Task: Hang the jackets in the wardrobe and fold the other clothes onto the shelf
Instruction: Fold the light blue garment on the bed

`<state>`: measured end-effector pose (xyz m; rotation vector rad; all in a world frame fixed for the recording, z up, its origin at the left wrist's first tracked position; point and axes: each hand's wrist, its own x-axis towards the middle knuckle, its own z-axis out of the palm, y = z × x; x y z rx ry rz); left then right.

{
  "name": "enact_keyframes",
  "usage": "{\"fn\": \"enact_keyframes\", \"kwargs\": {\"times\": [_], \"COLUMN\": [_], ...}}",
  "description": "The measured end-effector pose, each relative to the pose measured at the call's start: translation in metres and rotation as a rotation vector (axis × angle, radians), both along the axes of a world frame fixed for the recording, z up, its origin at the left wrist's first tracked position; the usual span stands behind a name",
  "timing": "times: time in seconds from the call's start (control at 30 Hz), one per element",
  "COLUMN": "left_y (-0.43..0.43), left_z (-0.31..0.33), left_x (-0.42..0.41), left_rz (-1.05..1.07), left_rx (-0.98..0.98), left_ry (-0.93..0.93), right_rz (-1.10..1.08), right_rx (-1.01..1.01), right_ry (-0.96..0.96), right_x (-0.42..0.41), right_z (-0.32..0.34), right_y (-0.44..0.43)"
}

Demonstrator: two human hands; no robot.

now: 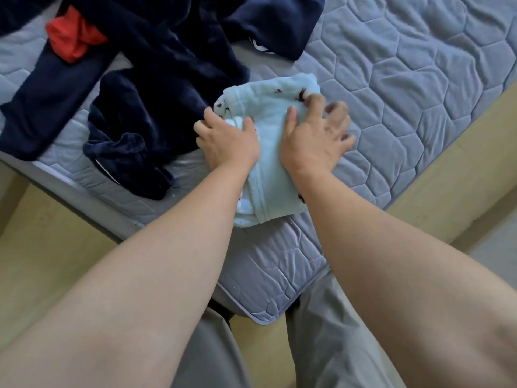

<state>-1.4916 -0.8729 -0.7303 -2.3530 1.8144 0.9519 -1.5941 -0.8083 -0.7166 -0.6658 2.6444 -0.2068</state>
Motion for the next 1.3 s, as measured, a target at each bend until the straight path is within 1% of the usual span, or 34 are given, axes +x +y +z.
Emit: {"fn": "enact_keyframes", "kwargs": {"times": [0.1,0.17,0.2,0.37,0.57,0.77,1.03,1.1,1.17,1.23,1.3], "left_y": [-0.003,-0.003,-0.003,-0.005,-0.008,-0.008,-0.007,-0.008,-0.012,-0.017,-0.021], "left_z": [-0.016,-0.026,-0.03,-0.052,-0.073,-0.085,-0.077,-0.075,-0.071,-0.061,-0.047], "left_x": [0.0,-0.001,-0.001,-0.009,-0.011,-0.012,-0.013,-0.012,-0.01,-0.007,-0.003], "left_rz": [0.062,0.07,0.077,0.125,0.124,0.137,0.132,0.12,0.111,0.125,0.154], "left_rx": [0.079,0.068,0.049,-0.06,-0.208,-0.246,-0.24,-0.211,-0.134,-0.002,0.161], "left_ry": [-0.056,-0.056,-0.056,-0.083,-0.122,-0.083,-0.071,-0.068,-0.061,-0.019,0.075], "right_rz": [-0.143,-0.215,-0.229,-0.239,-0.243,-0.25,-0.213,-0.203,-0.196,-0.192,-0.174], "right_rx": [-0.017,-0.031,-0.02,-0.008,-0.008,-0.045,-0.038,-0.031,0.0,-0.003,-0.062], "right_ry": [-0.196,-0.309,-0.332,-0.316,-0.185,-0.146,-0.169,-0.186,-0.217,-0.288,-0.409], "right_x": [0.0,-0.001,-0.003,-0.008,-0.009,-0.012,-0.014,-0.014,-0.016,-0.017,-0.021], "right_z": [-0.015,-0.026,-0.031,-0.056,-0.081,-0.095,-0.09,-0.088,-0.082,-0.072,-0.055], "right_y": [-0.003,-0.002,-0.003,-0.013,-0.021,-0.021,-0.02,-0.021,-0.022,-0.023,-0.019]}}
